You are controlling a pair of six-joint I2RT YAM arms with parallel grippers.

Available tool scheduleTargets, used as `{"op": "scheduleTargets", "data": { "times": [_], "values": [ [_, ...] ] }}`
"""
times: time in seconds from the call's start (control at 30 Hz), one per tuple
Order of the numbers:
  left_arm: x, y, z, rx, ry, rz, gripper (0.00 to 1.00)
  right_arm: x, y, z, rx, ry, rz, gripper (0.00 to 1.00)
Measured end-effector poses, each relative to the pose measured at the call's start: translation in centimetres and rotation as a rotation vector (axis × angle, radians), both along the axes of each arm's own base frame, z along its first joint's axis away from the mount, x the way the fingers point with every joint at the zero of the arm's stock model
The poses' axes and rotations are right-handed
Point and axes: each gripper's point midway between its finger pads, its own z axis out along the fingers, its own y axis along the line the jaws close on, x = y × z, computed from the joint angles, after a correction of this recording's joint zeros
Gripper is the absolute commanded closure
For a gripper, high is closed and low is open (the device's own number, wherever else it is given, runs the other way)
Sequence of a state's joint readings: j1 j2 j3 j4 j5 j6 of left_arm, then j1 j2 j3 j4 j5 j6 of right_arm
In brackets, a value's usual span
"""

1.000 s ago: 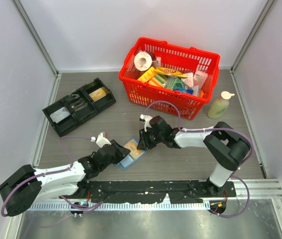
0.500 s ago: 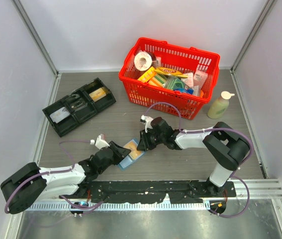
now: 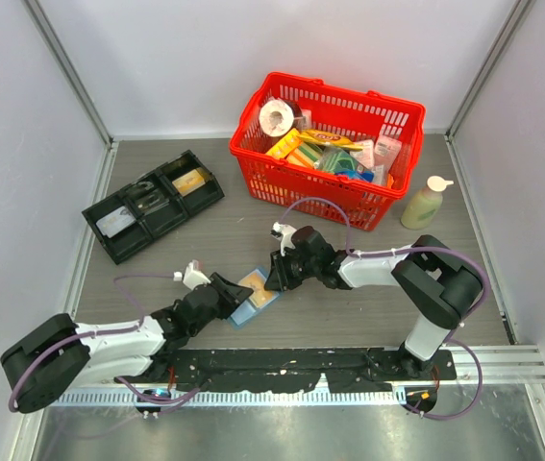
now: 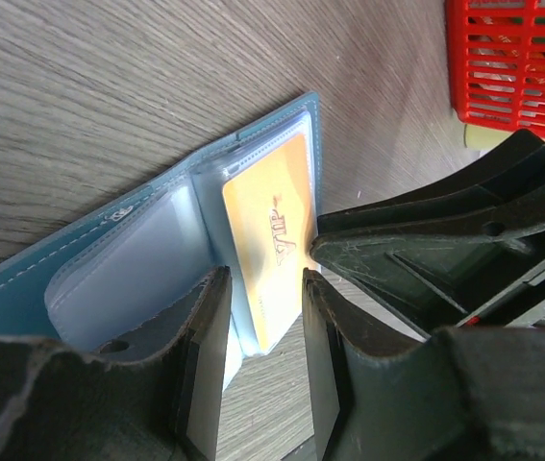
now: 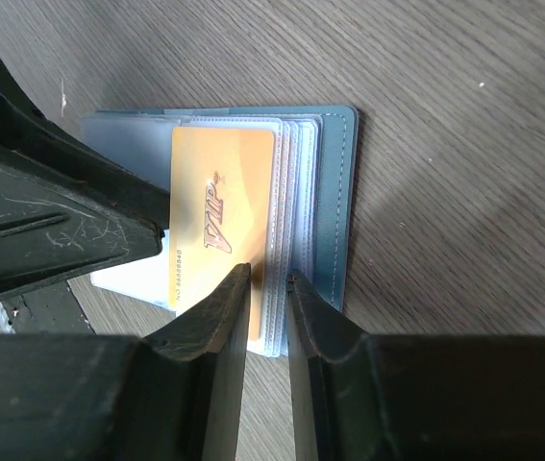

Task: Take the credit cards out of the card holder
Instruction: Remove the credit card from the card holder.

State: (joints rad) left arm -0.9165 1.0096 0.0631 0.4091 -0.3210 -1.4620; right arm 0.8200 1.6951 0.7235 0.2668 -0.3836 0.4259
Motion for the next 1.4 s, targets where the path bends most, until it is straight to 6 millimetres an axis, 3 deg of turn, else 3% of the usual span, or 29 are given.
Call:
{"op": "scheduleTargets", "data": {
  "times": [0.5, 0.8, 0.97, 1.13, 1.27, 1.4],
  "values": [
    [0.1, -0.4, -0.4, -0.035, 0.008, 0.007, 0.80, 0.0, -0.1, 0.0, 0.009, 0.004, -0.008, 0.73],
    [0.3, -0.6, 2.7, -0.125, -0.061, 0.007, 0.83, 0.0, 0.0, 0.1, 0.016, 0.010, -0.014, 0.74],
    [0.2, -0.5, 3.5, -0.144, -0.075, 0.007, 0.84, 0.0, -0.1, -0.2, 0.009, 0.014, -0.017, 0.73],
    [0.2, -0.5, 2.8, -0.127, -0.059, 0.007, 0.84, 0.0, -0.1, -0.2, 0.009, 0.014, -0.017, 0.74],
    [-0.1, -0.5, 1.1, -0.085, -0.016, -0.001, 1.00, 0.0, -0.1, -0.3, 0.009, 0.013, -0.017, 0.74],
    [-0.3, -0.6, 0.4, -0.079, 0.010, -0.008, 1.00, 0.0, -0.1, -0.3, 0.007, 0.013, -0.019, 0.73]
  ]
}}
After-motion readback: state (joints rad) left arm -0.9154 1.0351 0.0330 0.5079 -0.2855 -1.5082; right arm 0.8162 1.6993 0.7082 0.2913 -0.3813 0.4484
